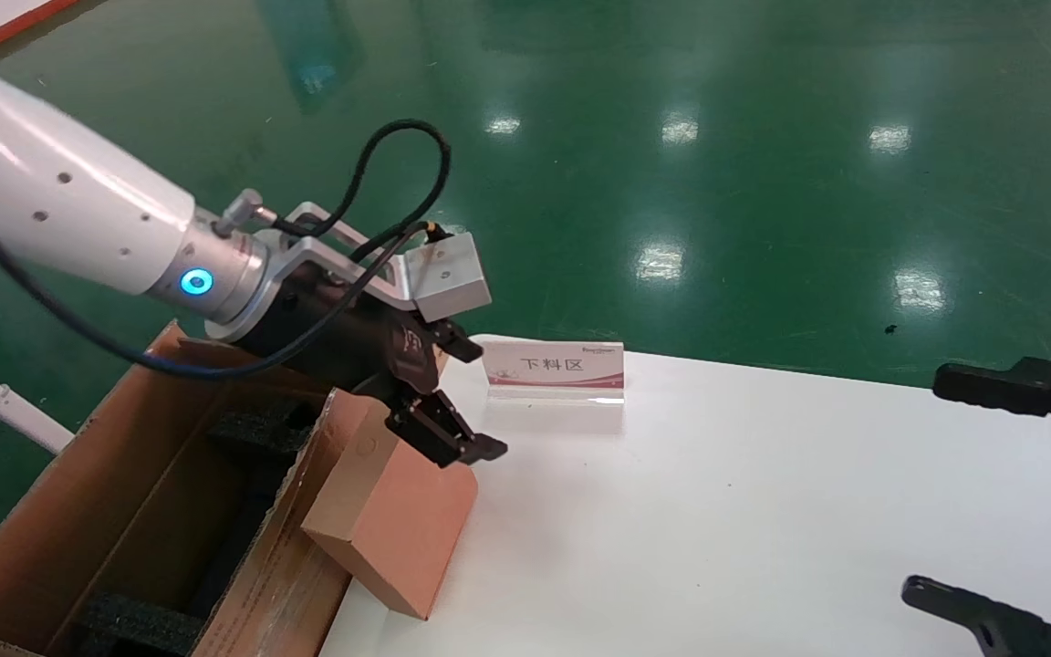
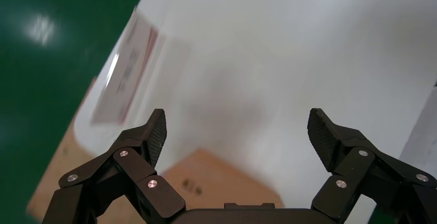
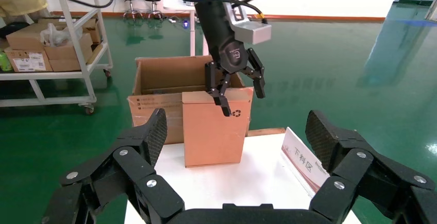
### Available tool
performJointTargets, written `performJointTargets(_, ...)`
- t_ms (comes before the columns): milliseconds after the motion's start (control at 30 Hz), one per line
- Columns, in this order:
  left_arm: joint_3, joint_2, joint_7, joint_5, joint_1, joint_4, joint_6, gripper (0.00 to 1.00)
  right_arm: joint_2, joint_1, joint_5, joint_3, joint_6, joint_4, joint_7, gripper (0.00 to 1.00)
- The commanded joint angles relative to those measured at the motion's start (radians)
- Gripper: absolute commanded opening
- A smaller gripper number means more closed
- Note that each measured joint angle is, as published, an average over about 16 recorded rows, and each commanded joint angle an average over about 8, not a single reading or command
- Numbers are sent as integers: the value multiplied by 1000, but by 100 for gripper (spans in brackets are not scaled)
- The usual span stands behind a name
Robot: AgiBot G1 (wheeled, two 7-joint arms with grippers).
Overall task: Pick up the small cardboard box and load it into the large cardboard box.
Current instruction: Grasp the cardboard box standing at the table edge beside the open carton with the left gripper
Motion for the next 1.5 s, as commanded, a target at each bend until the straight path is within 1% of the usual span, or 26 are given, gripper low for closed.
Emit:
performJointTargets(33,67,14,-59,32,-54,0,3,100,0,0,0,0,0,0,0,100)
performJointTargets(233,266,55,-226,106,-175,0,3,100,0,0,0,-1,0,0,0,100)
performJointTargets(367,383,82,-327,130,-242,-1,1,100,0,0,1,-1,0,0,0,100)
performJointTargets(533,503,108,-420,110,-304,-3,-4,100,1,0,1,-1,1,0,-1,100)
performJointTargets(733,621,131,-484,73,-356,-3,-10,100,1,0,1,-2,1,0,-1,100)
performJointTargets(867,683,138,-515,47,-380,-4,-17,100,1,0,1,-2,1,0,-1,100)
performJointTargets(1033,737,134,-540,9,-393,-4,-28,100,1,1,2,-2,1,0,-1,100)
performJointTargets(1500,826,146,-608,-38,-414,-3,-45,100,1,1,2,-3,1,0,-2,100)
